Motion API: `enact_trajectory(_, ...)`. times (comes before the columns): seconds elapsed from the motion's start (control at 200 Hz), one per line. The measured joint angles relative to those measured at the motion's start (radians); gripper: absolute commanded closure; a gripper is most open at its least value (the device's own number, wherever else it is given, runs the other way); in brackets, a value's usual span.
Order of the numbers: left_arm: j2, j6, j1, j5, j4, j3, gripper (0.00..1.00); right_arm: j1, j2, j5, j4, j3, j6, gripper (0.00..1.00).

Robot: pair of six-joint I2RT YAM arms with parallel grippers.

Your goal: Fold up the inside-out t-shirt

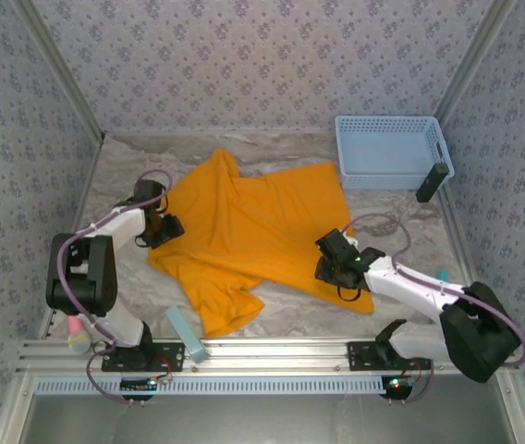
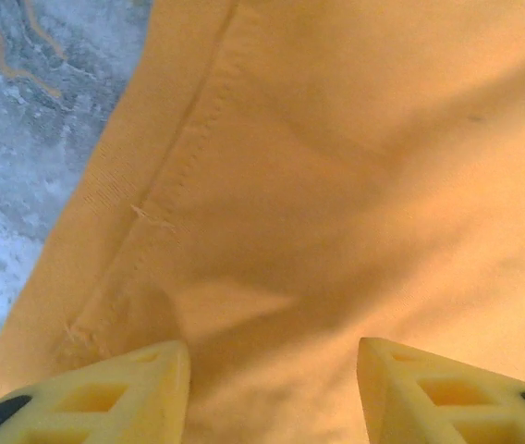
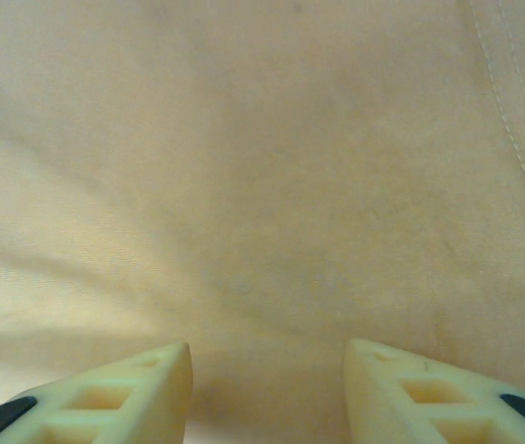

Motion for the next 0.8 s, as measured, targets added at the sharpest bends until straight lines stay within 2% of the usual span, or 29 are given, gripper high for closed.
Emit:
enact_trajectory(0.12,-0.045,0.005,-0.037,0.012,-0.061,0.102,0.41,-0.038,0.027,0.015,0.043,0.084,-0.070,0.48)
enact_trajectory(0.26,0.032,0.076,-0.075,0.034,-0.048,0.349,0.37,-0.087,0.214,0.030,0.143,0.327,-0.203,0.47)
enact_trajectory(0.445,0.397,0.190,-0.080,0.069,-0.034,0.803,0.38,-0.127,0.455,-0.003,0.220,0.653,-0.296,0.47)
enact_trajectory(0.58,0.677,0.251,-0.076,0.074,-0.074,1.067,0.38,-0.168,0.547,-0.043,0.233,0.745,-0.327,0.47)
enact_trajectory(0.675,0.842,0.268,-0.072,0.039,-0.156,1.237,0.39,-0.188,0.602,-0.058,0.232,0.770,-0.336,0.47)
enact_trajectory(0.8,0.988,0.267,-0.068,-0.040,-0.271,1.406,0.55,-0.203,0.654,-0.075,0.216,0.771,-0.336,0.47)
